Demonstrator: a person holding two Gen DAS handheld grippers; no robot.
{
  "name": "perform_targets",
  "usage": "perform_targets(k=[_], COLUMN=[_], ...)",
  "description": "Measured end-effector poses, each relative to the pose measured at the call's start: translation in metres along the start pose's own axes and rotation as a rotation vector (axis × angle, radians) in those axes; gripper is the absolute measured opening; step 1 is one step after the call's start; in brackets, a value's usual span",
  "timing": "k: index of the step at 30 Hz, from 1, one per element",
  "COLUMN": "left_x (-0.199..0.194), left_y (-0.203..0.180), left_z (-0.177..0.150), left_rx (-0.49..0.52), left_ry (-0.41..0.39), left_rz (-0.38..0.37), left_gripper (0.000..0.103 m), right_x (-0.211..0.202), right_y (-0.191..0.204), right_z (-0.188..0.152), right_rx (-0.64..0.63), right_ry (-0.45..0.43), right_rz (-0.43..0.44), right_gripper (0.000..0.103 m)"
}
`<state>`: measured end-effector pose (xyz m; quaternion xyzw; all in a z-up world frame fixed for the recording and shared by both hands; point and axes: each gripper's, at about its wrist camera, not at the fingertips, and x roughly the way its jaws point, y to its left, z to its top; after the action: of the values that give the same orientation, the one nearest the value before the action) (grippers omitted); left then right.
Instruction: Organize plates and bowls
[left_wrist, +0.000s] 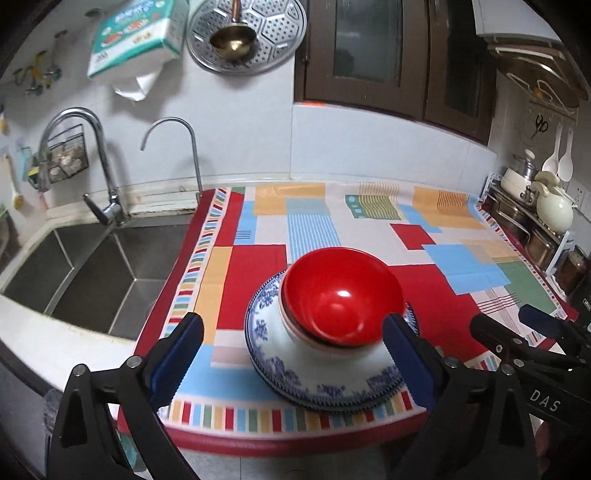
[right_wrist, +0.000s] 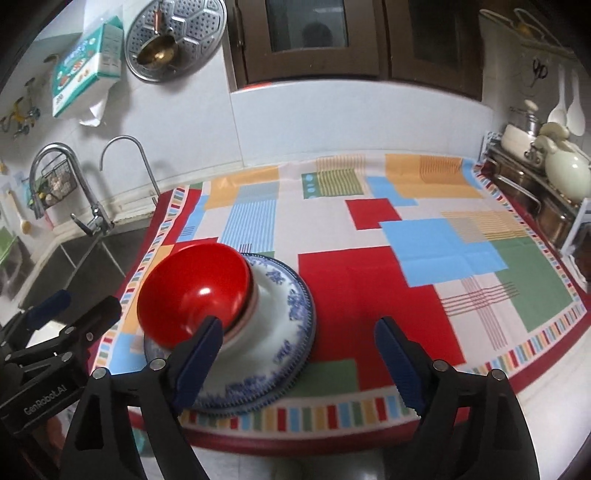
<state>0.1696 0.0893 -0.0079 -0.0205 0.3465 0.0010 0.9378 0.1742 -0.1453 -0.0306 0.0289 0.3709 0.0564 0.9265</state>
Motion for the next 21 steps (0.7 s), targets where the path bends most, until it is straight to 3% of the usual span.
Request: perform_targets(k=[4, 21], left_x=[-0.027, -0.12], left_y=[-0.008, -0.043], left_z=[-0.014, -0.058], left_rx=[0.005, 0.038], left_ry=[-0.031, -0.129], left_rz=[0.038, 0.047], left_gripper=[0.1, 0.103], right_x=[-0.026, -0.126], right_y=[-0.008, -0.036], right_z=[-0.014, -0.062], right_rx=[-0.013, -0.053], right_ry=[-0.032, -0.147], right_rz=[-0.007, -0.002], right_gripper=[0.088, 0.089])
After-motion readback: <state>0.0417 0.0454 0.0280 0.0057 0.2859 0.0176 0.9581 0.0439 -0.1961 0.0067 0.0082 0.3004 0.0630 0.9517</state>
